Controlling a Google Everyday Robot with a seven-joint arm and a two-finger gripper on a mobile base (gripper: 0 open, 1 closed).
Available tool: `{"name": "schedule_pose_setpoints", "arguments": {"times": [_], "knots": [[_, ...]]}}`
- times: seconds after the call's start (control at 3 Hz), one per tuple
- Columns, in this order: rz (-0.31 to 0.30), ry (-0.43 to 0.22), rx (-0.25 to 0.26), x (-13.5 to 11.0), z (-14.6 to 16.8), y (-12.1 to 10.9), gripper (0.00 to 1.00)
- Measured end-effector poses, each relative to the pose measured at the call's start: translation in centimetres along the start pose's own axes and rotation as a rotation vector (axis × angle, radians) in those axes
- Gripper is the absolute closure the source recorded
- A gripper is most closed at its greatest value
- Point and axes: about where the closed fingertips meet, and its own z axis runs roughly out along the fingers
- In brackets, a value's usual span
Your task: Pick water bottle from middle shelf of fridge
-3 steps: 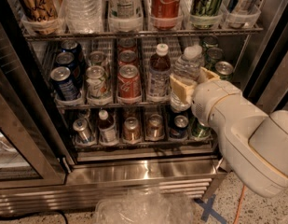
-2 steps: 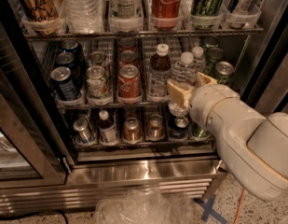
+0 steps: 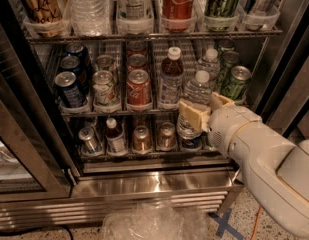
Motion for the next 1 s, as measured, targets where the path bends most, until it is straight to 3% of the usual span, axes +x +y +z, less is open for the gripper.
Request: {"name": "schedule_pose_setpoints", "arguments": {"times": [0.67,1.0], "knots": [[0.004,-0.017,-0.06,0.0,0.4,1.1,1.0],[-0.011,0.0,-0.195,1.4,1.1,4.0,1.0]]}}
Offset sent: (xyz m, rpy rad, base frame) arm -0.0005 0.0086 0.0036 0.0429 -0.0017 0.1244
